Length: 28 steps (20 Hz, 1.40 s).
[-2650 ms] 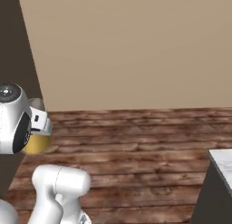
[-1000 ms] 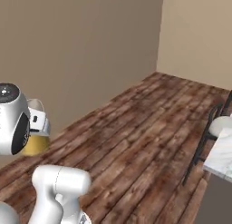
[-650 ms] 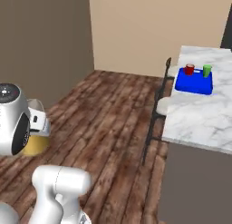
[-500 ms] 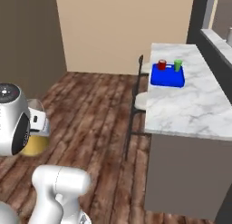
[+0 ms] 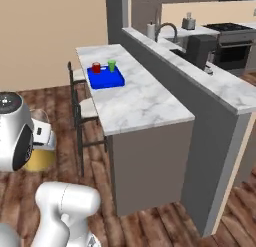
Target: There is a tray on the dining counter. Grab the cup, mug, and pitcher and place them on the tray. The pitcher may be placed next to the tray if it cannot fit the tray.
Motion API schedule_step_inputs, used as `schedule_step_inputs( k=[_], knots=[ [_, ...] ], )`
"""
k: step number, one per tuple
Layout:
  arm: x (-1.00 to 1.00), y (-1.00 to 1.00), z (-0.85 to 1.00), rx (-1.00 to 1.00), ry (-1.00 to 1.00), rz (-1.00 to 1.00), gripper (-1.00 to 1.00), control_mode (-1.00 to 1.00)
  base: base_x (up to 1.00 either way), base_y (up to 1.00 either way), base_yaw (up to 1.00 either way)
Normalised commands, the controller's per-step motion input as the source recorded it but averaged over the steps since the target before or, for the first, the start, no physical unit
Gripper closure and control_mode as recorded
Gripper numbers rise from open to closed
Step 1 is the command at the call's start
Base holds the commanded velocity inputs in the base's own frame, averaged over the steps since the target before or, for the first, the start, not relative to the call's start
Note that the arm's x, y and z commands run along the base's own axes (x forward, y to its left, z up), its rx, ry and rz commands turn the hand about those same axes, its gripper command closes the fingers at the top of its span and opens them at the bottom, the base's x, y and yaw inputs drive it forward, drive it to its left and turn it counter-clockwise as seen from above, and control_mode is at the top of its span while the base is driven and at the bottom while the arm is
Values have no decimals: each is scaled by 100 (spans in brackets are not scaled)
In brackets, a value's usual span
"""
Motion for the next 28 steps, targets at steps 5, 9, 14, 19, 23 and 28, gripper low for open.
schedule_step_inputs(
  k=[5,9,14,19,23,28],
  knots=[
    [0,0,0,0,0,0,100,100,10,84,-39],
    [0,0,0,0,0,0,100,100,0,100,-29],
    [0,0,0,0,0,0,100,100,1,100,-28],
    [0,0,0,0,0,0,100,100,46,85,-40],
    [0,0,0,0,0,0,100,100,72,65,-47],
    [0,0,0,0,0,0,100,100,79,64,-47]
  ],
)
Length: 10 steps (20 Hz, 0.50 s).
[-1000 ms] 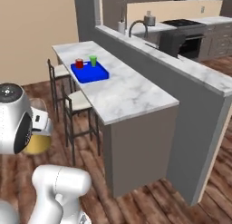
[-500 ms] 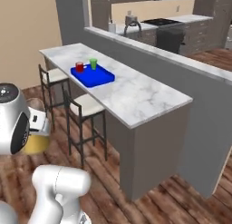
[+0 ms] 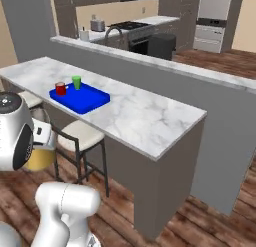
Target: There is a tray on the dining counter. Grab the cup, mug, and pitcher and place them on the tray. The pitcher may be placed next to the tray if it cannot fit the tray.
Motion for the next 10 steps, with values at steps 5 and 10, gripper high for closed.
schedule_step_inputs(
  k=[5,10],
  knots=[
    [0,0,0,0,0,0,100,100,32,94,-31],
    [0,0,0,0,0,0,100,100,36,90,-29]
  ],
)
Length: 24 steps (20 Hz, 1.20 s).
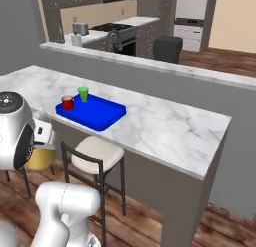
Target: There is a tray on the dining counter. Grab the cup, mug, and pitcher and place them on the tray. The pitcher may be placed next to the tray if it cannot fit the tray.
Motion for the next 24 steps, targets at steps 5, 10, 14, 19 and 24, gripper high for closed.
schedule_step_inputs(
  k=[5,10,14,19,24],
  knots=[
    [0,0,0,0,0,0,100,100,62,60,-34],
    [0,0,0,0,0,0,100,100,60,34,-33],
    [0,0,0,0,0,0,100,100,62,9,-37],
    [0,0,0,0,0,0,100,100,59,0,-39],
    [0,0,0,0,0,0,100,100,37,7,-29]
  ],
)
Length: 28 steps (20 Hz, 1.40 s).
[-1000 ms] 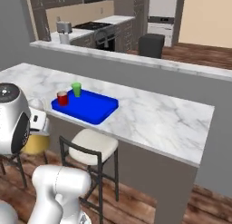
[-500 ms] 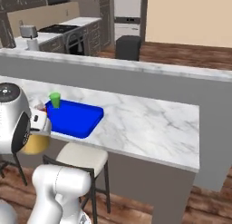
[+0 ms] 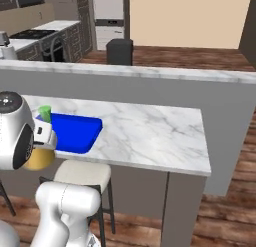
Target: There is a tray on the dining counter. Grab the cup, mug, and pitcher and place them on the tray. The pitcher may be placed next to the tray if it cannot fit the tray.
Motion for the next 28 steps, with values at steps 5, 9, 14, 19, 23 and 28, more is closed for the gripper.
schedule_step_inputs(
  k=[5,9,14,19,23,28],
  knots=[
    [0,0,0,0,0,0,100,100,39,24,-4],
    [0,0,0,0,0,0,100,100,58,16,-4],
    [0,0,0,0,0,0,100,100,85,8,-6],
    [98,3,-9,-2,14,-6,100,-100,0,0,0],
    [100,1,-8,-2,15,-9,100,-100,0,0,0],
    [100,4,-9,-3,14,-9,100,-100,0,0,0]
  ],
)
